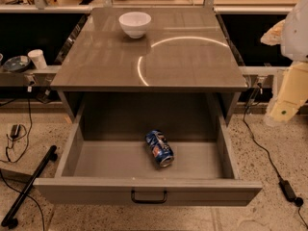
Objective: Pick pepsi can from top drawer and place on counter
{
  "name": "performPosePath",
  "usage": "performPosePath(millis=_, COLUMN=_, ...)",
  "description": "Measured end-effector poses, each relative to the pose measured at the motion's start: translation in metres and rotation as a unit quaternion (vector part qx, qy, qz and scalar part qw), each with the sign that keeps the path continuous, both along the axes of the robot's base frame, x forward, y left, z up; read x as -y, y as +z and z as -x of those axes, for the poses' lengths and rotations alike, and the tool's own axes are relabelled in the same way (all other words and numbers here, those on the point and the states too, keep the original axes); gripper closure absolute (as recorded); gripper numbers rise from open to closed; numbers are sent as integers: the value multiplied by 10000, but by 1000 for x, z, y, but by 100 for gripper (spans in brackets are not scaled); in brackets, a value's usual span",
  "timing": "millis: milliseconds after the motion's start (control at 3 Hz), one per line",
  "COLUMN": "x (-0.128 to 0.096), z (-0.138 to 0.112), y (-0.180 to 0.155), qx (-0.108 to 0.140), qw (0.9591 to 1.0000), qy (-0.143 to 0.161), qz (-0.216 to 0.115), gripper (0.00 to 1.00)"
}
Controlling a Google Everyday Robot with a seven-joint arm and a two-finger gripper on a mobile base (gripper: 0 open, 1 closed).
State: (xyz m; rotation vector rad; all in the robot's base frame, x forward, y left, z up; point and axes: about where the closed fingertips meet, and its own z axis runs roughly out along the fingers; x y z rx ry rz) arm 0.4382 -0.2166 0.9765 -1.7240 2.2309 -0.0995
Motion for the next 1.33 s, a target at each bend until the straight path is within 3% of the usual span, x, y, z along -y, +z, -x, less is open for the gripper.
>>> performPosePath(millis=333, x=0, z=0, y=0, qx=0, qw=10000, qy=0, qz=-1, gripper=0)
performPosePath(millis=1333, x=5, z=9, y=-86, qx=-400, qw=9982, qy=-88, qz=-447, gripper=0)
